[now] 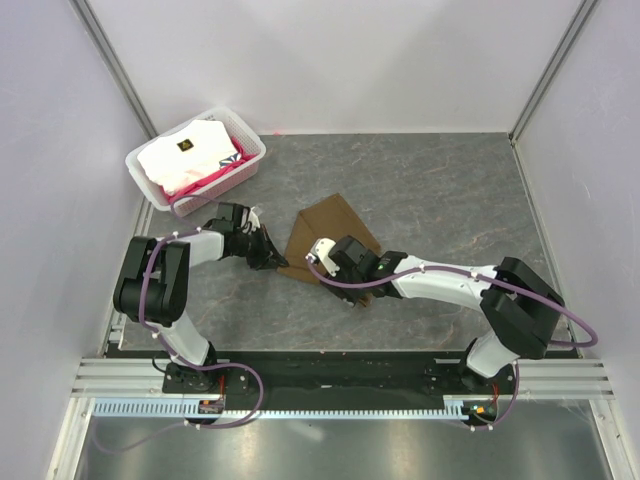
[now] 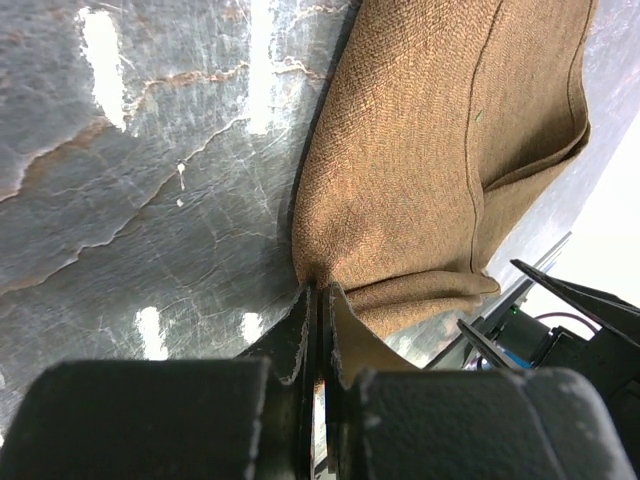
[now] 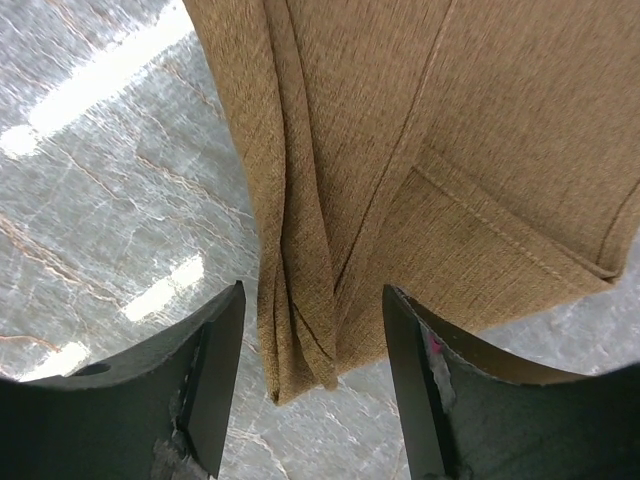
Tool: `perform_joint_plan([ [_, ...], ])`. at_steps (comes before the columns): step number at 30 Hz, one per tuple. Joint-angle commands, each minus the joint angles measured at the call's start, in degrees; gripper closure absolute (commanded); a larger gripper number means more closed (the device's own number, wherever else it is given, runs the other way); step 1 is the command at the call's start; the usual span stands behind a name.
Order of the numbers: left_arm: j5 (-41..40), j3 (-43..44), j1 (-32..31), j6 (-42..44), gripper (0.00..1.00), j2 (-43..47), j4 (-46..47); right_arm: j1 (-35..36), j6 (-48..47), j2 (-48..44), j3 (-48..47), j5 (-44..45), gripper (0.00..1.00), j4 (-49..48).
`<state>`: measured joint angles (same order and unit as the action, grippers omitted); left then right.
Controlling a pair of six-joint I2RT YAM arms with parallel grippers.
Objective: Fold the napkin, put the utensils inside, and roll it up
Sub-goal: Roll the napkin with the utensil
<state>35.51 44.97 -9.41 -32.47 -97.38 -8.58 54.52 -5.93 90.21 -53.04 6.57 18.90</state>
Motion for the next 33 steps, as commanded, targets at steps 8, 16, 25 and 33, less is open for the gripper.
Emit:
perform_joint_plan([
  [8,-2.02,4.33,1.23,2.67,0.98,-0.97,-3.81,0.23,3.65,1.72,0.48,-1.29,0.44,3.69],
  [16,-2.11,4.95,2.38,2.85,0.98,-1.4,-4.25,0.15,4.53,4.53,0.13,-3.31,0.52,6.32],
  [25,-3.43,8.64,3.61,4.96,0.98,-2.72,-7.5,-1.52,2.07,9.54,-4.27,-11.47,0.74,11.07],
  [33,-4.13,10.13,4.84,6.54,0.98,-3.95,-9.61,-9.69,-0.39,13.23,-7.34,-32.56,0.98,14.06],
])
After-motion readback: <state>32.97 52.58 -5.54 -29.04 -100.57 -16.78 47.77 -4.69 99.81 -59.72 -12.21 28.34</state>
